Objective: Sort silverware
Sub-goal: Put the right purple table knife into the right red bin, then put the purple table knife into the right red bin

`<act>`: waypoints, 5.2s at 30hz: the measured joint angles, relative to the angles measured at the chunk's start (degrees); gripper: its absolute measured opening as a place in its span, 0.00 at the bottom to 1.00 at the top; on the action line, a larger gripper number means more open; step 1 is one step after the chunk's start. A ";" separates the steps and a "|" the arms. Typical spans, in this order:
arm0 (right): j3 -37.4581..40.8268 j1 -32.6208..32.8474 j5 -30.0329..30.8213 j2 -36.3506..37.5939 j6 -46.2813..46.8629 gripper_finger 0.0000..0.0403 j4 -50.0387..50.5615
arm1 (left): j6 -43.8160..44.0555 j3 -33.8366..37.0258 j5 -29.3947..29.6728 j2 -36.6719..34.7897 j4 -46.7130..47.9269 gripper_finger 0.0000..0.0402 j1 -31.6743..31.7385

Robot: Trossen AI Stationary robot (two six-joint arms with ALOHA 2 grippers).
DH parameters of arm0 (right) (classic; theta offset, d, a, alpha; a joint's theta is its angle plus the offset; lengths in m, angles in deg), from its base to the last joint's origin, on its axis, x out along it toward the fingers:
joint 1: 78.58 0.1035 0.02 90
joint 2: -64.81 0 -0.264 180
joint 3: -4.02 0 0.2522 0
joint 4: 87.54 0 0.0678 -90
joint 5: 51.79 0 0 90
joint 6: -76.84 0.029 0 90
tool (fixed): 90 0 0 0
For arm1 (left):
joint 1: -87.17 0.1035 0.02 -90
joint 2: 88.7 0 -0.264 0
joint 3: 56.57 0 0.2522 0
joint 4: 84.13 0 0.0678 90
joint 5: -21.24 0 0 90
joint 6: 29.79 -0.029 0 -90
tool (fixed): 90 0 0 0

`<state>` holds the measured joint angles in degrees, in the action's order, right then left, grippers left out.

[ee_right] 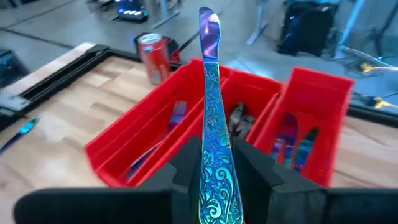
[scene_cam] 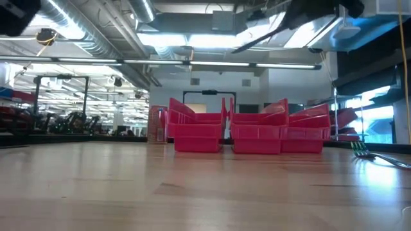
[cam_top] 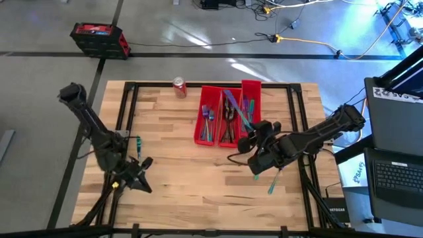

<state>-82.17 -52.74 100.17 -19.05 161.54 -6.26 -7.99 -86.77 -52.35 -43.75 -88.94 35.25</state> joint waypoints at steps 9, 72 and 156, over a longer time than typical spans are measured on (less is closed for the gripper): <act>0.05 -3.67 -0.98 0.02 8.60 0.14 10.16 | -8.45 0.47 -15.88 0.00 -1.97 0.00 15.71; 21.29 -31.30 -20.84 -2.95 2.90 0.14 -27.57 | -17.20 0.47 -66.89 0.07 -2.31 0.00 66.37; -0.98 -16.11 -11.55 -7.17 -15.73 0.28 -4.83 | 51.74 -14.79 -12.83 15.83 73.57 0.00 29.01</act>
<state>-83.15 -68.84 88.63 -26.21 145.81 -11.09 43.75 -101.56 -65.17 -27.93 -15.37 64.26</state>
